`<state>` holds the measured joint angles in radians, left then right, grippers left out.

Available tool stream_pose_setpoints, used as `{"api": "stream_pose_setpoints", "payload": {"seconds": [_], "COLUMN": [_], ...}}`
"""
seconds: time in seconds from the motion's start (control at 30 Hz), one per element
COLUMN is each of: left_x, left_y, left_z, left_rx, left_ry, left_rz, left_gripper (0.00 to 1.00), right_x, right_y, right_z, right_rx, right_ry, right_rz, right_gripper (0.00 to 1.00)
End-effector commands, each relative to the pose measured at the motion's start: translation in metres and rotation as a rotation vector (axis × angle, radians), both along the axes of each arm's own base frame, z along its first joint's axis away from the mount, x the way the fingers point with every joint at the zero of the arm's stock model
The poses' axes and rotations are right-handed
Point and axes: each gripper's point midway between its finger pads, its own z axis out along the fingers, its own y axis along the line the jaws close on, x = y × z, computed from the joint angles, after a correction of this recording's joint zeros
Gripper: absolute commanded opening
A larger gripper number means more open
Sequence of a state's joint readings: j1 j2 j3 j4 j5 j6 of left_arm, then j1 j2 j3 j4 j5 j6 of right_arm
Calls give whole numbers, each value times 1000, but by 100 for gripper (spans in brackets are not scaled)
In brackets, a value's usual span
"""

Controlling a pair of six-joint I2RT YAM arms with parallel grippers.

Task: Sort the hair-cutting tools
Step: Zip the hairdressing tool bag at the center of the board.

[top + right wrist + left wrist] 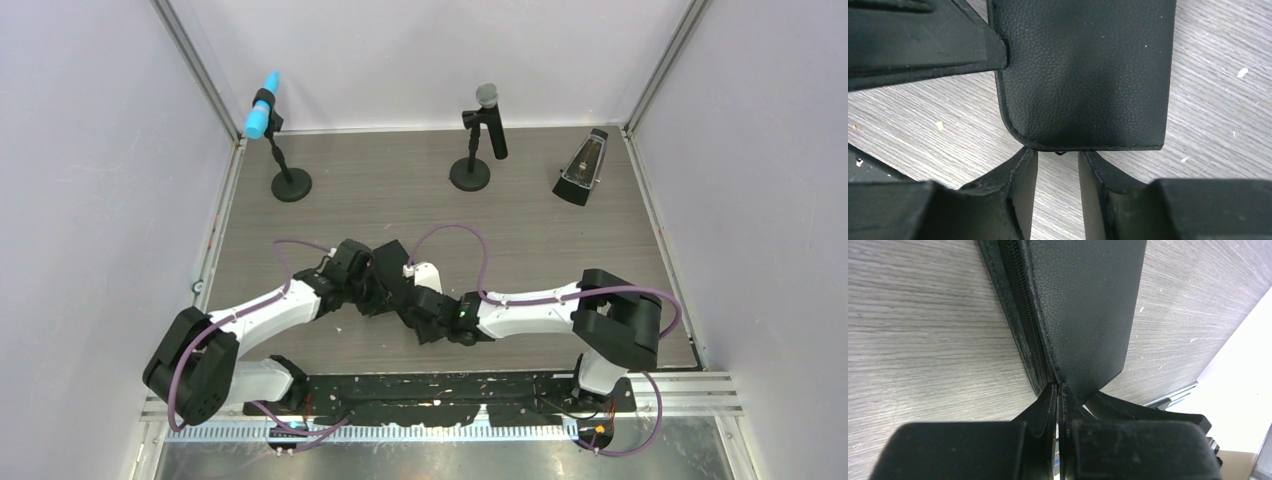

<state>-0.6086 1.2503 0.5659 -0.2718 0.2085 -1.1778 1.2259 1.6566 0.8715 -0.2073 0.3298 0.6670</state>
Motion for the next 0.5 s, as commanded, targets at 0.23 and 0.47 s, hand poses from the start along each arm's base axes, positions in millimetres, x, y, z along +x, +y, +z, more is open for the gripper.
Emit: {"api": "stream_pose_setpoints", "payload": {"seconds": [0.23,0.47], "left_x": [-1,-2], "left_y": [-7,0], "left_z": [11,10], "left_rx": [-38,-1], "left_ry": [-40,-51], "left_rz": [-30,-36], "left_gripper": [0,0], "right_x": [13,29], "right_y": [-25,-74], "right_z": [-9,2], "right_rx": [3,-89], "right_ry": [50,-28], "right_rz": [-78,-156], "right_gripper": [6,5]}}
